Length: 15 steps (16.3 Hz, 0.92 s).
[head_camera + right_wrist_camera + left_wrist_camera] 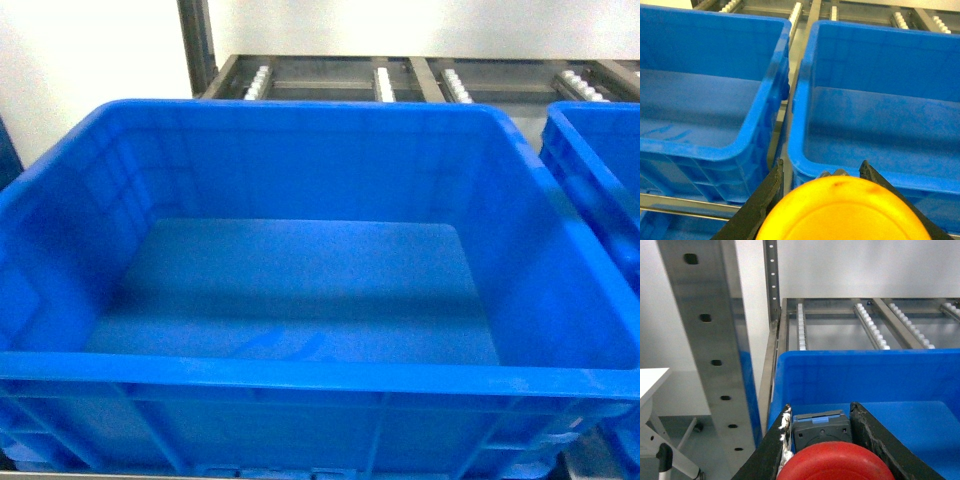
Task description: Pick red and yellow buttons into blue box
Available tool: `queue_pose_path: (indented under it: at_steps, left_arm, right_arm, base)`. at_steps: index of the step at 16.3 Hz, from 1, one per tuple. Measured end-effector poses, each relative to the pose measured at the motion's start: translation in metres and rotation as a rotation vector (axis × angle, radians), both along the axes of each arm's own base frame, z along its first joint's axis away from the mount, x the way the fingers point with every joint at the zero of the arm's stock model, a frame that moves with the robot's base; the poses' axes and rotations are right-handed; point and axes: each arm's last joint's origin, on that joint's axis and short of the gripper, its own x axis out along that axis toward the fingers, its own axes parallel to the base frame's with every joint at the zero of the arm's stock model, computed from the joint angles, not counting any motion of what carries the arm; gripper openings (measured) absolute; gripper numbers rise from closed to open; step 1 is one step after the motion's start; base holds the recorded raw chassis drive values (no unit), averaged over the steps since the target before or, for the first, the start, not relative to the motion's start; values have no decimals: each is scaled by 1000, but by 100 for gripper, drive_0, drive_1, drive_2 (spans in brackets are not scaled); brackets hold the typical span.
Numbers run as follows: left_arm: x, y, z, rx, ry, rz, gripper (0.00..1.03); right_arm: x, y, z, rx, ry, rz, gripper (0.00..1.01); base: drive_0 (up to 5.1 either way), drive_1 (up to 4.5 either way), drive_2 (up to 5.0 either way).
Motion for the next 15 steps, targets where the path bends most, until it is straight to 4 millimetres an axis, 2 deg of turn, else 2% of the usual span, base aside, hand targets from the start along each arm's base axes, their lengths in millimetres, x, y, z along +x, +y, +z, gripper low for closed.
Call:
queue_pose_path:
  at_steps: [15]
  left_arm:
    - [1,0,-1,1,8,0,30]
  right_arm:
    - [0,0,0,0,-2,0,40]
  base:
    - [514,-231,-231]
